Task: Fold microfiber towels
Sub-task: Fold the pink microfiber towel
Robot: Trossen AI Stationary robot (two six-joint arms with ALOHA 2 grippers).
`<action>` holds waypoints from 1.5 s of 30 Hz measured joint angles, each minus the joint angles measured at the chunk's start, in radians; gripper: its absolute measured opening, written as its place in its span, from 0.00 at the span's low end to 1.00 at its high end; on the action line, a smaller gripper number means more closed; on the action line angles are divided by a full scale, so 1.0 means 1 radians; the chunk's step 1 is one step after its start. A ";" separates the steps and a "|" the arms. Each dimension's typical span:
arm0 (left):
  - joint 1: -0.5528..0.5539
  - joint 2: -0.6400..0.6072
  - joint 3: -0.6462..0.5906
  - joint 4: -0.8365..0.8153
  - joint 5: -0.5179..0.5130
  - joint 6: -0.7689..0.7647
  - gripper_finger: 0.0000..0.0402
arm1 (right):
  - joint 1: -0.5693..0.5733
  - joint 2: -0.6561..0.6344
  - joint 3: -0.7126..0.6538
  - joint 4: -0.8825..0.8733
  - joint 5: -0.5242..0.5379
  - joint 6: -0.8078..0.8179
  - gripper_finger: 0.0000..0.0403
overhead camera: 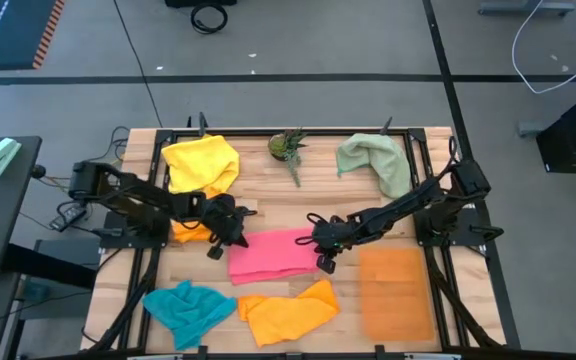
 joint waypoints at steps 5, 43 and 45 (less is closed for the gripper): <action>0.019 0.003 0.017 0.006 -0.050 -0.006 0.02 | -0.085 -0.008 0.002 -0.032 0.052 -0.078 0.01; 0.010 0.161 0.163 0.056 -0.020 0.135 0.04 | -0.357 0.029 0.154 -0.138 0.282 -0.388 0.01; -0.004 0.160 0.163 0.093 -0.018 0.139 0.03 | -0.386 -0.007 0.154 -0.132 0.244 -0.388 0.01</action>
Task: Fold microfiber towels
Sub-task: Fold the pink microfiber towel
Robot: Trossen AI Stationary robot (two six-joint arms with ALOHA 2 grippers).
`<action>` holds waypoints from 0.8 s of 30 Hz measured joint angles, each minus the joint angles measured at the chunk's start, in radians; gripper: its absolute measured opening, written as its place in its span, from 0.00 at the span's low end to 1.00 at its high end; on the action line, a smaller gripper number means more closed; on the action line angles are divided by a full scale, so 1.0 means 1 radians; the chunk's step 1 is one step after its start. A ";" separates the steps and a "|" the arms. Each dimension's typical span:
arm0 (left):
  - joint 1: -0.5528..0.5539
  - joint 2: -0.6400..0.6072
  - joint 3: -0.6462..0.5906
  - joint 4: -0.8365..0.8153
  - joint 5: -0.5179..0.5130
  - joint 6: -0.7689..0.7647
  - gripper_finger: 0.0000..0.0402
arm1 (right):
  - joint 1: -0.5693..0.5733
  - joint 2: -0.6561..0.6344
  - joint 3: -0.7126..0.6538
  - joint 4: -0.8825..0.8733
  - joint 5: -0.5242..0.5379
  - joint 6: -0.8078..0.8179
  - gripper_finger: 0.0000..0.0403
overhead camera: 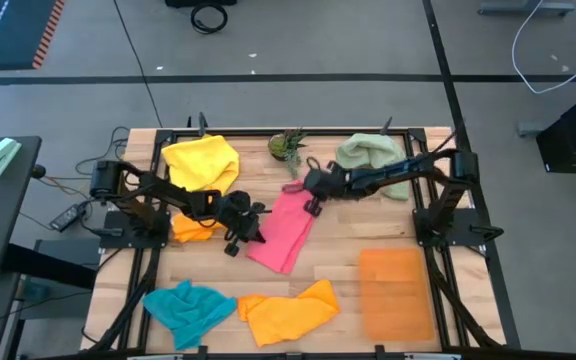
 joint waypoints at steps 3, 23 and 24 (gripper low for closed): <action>-0.001 -0.014 0.000 0.023 -0.002 0.000 0.01 | 0.007 -0.063 0.000 -0.023 -0.057 0.085 0.01; -0.096 0.143 0.014 0.133 0.004 -0.166 0.02 | 0.402 0.021 0.002 0.116 -0.061 0.501 0.01; -0.113 0.155 0.027 0.154 0.003 -0.172 0.01 | 0.420 0.042 0.002 0.149 -0.067 0.501 0.01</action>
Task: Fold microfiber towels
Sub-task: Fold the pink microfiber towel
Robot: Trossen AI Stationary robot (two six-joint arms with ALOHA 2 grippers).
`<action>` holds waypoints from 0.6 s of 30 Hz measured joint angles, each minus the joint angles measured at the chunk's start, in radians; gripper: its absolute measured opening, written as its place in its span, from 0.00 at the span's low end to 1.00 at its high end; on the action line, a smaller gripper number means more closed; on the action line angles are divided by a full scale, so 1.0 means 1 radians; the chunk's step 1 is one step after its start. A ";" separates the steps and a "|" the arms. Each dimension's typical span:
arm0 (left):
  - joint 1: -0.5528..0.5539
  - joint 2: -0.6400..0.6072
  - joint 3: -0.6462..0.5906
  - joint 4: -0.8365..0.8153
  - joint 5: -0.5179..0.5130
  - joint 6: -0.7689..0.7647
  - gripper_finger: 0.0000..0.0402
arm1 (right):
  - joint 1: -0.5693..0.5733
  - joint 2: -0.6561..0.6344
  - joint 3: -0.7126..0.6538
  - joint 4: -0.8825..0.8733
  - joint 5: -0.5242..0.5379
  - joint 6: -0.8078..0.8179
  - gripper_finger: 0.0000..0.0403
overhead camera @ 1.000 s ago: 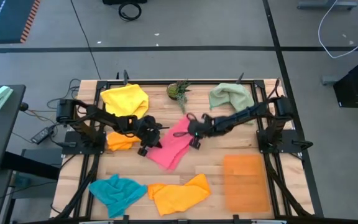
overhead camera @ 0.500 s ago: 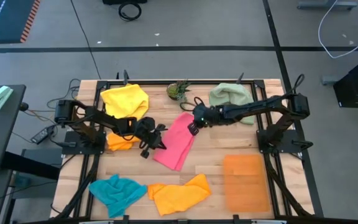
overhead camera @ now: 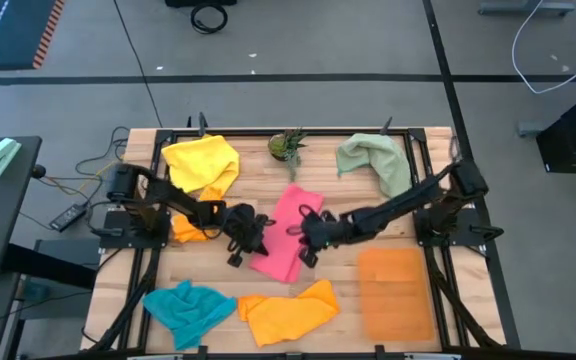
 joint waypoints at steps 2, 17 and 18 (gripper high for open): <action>-0.032 0.010 0.025 0.001 -0.003 -0.002 0.03 | 0.033 0.045 0.000 0.045 -0.001 0.020 0.01; -0.060 -0.073 0.196 -0.262 -0.038 0.010 0.07 | 0.154 0.057 0.000 0.072 0.175 0.577 0.05; -0.047 -0.089 0.197 -0.313 -0.053 0.021 0.09 | 0.155 0.059 0.001 0.090 0.168 0.590 0.05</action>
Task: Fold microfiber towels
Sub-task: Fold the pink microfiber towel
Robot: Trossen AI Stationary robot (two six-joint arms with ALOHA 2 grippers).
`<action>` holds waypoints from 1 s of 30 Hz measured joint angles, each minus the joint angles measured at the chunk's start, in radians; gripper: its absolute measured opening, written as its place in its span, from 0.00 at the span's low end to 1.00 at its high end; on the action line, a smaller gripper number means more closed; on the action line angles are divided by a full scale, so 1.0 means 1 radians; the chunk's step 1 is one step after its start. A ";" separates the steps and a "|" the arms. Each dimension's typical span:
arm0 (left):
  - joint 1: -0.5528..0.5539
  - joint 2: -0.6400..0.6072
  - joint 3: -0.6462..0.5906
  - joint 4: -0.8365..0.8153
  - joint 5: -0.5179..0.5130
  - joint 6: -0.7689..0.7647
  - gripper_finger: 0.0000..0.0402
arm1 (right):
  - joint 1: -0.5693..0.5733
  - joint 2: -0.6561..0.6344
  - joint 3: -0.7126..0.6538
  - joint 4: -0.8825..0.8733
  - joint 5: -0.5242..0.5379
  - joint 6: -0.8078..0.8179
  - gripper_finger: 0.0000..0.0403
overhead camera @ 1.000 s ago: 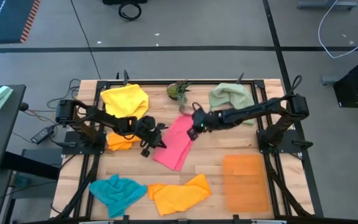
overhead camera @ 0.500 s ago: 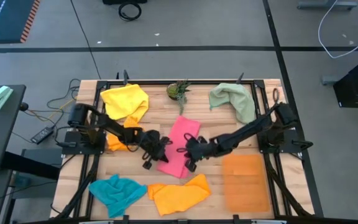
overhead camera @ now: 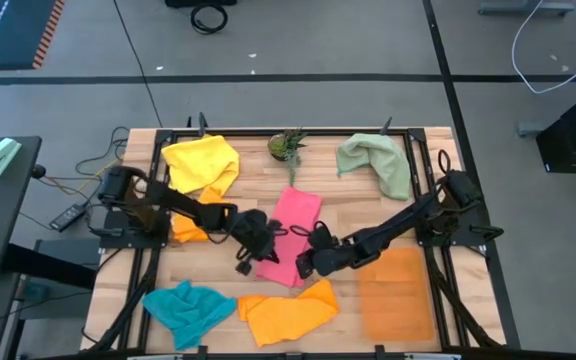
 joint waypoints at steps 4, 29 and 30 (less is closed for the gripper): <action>0.054 -0.044 -0.006 -0.175 -0.005 0.019 0.18 | 0.012 0.005 0.001 0.046 -0.031 0.054 0.05; 0.105 -0.056 -0.065 -0.150 -0.005 0.140 0.20 | -0.024 0.062 -0.004 -0.059 -0.023 0.184 0.30; 0.105 -0.056 -0.065 -0.150 -0.005 0.140 0.20 | -0.026 0.076 -0.002 -0.029 -0.023 0.192 0.30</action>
